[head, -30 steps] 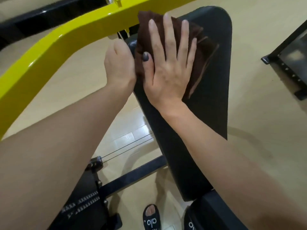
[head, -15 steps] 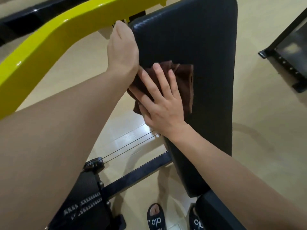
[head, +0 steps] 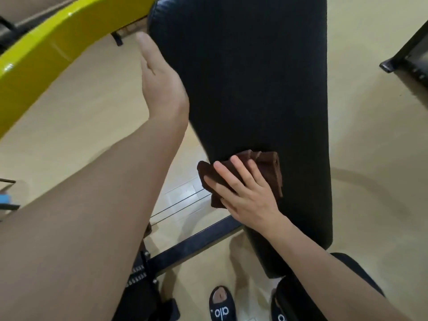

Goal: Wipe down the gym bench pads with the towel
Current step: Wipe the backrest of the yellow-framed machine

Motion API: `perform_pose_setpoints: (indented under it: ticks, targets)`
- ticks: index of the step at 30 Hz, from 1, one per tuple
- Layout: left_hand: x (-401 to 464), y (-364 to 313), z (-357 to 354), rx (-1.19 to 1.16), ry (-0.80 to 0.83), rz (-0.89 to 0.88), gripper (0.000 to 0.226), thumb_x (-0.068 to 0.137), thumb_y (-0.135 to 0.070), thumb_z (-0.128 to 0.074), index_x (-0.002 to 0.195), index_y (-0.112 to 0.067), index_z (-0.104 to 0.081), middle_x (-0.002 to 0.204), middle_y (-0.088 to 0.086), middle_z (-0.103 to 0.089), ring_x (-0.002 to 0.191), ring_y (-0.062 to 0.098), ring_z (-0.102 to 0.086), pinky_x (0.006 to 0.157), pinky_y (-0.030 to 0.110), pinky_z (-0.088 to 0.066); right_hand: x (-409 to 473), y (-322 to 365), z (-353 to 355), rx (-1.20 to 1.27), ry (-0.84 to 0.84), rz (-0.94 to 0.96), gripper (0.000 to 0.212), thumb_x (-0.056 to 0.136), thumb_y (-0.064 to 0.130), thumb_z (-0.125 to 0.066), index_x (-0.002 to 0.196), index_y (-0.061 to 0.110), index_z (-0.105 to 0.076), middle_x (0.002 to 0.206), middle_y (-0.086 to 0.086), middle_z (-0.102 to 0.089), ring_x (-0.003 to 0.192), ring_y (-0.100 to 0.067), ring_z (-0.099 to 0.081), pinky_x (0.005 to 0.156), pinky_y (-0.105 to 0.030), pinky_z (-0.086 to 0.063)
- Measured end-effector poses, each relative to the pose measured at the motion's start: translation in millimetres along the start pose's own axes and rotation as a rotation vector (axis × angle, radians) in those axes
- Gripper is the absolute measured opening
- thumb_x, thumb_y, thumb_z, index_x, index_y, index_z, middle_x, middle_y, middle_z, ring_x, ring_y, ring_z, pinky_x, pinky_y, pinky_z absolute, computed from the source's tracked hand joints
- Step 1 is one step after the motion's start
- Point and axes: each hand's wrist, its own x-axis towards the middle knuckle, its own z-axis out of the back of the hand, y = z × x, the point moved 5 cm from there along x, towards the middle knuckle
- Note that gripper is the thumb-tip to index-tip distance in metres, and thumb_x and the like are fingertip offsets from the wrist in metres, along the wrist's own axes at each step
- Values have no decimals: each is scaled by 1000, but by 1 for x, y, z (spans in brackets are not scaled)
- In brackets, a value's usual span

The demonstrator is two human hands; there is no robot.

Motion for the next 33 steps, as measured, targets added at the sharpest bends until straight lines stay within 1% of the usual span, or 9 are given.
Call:
perform_pose_setpoints:
  ticks: [4,10,14,16,18,21,24,30,33]
  targets:
    - [-17,28,20,-4,6,308,55,107,-51,-25,108,-22,-73,104,0,-78,106,22,-70,99,41,-56,111,-36,45,106,-168,-49,49,104,34,-53,153,31,-52,166,-13,-37,154,-40,-30,129,-55,-15]
    - [-21,44,25,-386,-24,405,64,109,-50,-17,120,-15,-69,113,11,-79,117,24,-70,112,42,-49,200,-64,81,78,-203,3,49,108,38,-44,158,33,-45,166,-14,-37,155,-42,-30,128,-57,-18]
    - [-39,52,-4,-439,-58,347,62,108,-50,-26,82,-36,-81,90,-3,-81,93,11,-77,92,33,-61,195,-68,83,84,-303,-73,48,108,33,-47,155,29,-49,163,-17,-42,153,-43,-35,127,-58,-20]
    - [-39,62,-12,-327,-133,371,60,103,-59,-27,99,-33,-81,101,-1,-81,98,15,-76,93,34,-60,155,-75,67,132,-320,-200,50,106,30,-53,155,27,-49,163,-17,-42,153,-43,-33,128,-57,-17]
    - [-40,72,-18,-331,-175,383,73,87,-74,-33,136,-29,-65,133,0,-70,127,22,-63,113,46,-46,85,-83,42,149,-264,-310,58,101,25,-58,158,28,-44,165,-17,-38,155,-42,-27,130,-54,-10]
    - [-40,83,-21,-325,-285,311,87,80,-75,-32,153,-31,-45,156,-3,-50,144,25,-46,120,49,-36,-24,-96,6,120,-70,-362,64,96,25,-56,156,29,-35,167,-14,-24,156,-40,-16,131,-51,1]
    - [-40,81,-23,-319,-336,270,80,87,-66,-28,153,-25,-45,156,-1,-50,143,25,-46,119,48,-38,-50,-101,2,124,-6,-347,60,98,27,-52,156,28,-36,166,-14,-24,155,-42,-16,131,-51,2]
    - [-39,82,-20,-275,-414,284,66,95,-50,-30,143,-12,-54,141,6,-60,127,27,-57,112,47,-47,117,-116,62,140,-365,-343,52,102,23,-52,154,21,-51,161,-21,-43,151,-47,-35,126,-62,-21]
    - [-35,84,-19,-252,-476,268,47,102,-40,-30,113,-8,-62,110,4,-66,102,21,-62,95,36,-52,108,-108,57,152,-359,-320,52,103,23,-54,155,22,-50,163,-20,-41,153,-45,-32,127,-60,-19]
